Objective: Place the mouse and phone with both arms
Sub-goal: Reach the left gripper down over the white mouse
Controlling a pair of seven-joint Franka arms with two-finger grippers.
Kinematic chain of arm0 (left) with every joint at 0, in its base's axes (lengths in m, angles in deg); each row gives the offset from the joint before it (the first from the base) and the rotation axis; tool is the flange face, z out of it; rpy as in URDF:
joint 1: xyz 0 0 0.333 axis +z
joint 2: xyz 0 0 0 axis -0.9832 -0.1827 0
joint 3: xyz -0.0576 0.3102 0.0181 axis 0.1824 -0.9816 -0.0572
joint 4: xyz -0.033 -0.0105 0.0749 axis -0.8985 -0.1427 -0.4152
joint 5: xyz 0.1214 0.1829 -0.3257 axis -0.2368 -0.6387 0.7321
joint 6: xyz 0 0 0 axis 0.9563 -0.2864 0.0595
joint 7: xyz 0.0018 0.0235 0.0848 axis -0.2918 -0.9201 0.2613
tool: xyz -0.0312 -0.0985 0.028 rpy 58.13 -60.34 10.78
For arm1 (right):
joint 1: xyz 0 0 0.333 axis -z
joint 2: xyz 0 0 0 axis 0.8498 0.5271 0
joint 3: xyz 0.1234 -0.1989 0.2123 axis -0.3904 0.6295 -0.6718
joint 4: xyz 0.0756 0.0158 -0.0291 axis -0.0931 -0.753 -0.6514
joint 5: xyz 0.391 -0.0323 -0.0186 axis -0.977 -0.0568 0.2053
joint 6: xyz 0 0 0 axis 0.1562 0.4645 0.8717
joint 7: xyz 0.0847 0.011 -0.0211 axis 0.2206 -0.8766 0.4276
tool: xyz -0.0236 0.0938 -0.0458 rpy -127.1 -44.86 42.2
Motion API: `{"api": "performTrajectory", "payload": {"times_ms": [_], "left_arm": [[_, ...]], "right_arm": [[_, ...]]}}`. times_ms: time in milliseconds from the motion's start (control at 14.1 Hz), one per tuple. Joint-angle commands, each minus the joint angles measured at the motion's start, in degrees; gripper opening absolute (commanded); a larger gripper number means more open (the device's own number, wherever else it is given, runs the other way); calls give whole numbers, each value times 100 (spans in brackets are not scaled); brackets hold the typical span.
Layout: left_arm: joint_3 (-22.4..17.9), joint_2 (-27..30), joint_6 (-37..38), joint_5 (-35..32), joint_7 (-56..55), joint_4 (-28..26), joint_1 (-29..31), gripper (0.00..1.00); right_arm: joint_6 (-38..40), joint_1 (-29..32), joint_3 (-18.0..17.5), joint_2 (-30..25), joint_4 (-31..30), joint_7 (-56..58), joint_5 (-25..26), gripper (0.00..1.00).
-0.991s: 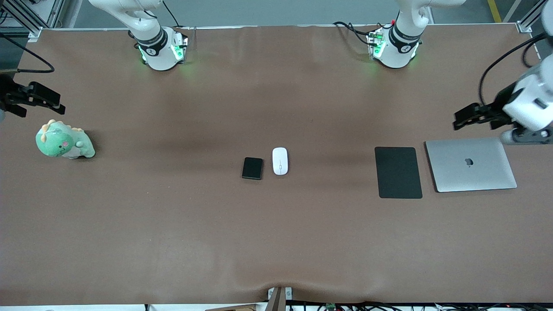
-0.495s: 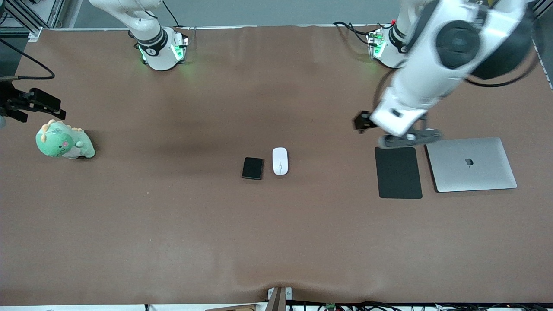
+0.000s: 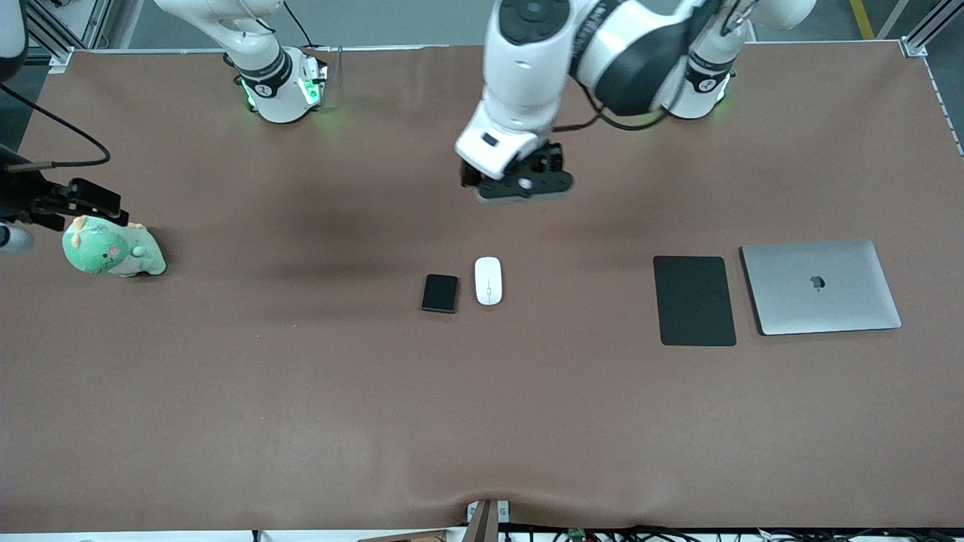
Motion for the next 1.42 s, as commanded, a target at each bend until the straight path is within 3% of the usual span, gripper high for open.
{"api": "performTrajectory", "payload": {"times_ms": [0,637,778,1344], "left_arm": [[-55,-330,-202,-237,-112,141,-154,100],[-81,-2176,-2232,-650,3,0,31,100],[-81,-2396,-2452,-642,38,0,49,100],[-64,-2950,-2848,-571,231,9,49,100]], "right_arm": [[-8,7,-67,157,157,32,-74,100],[-61,7,-67,438,157,67,-74,100],[-35,-81,-68,754,148,76,-74,100],[-70,-143,-68,983,113,-3,-390,100]]}}
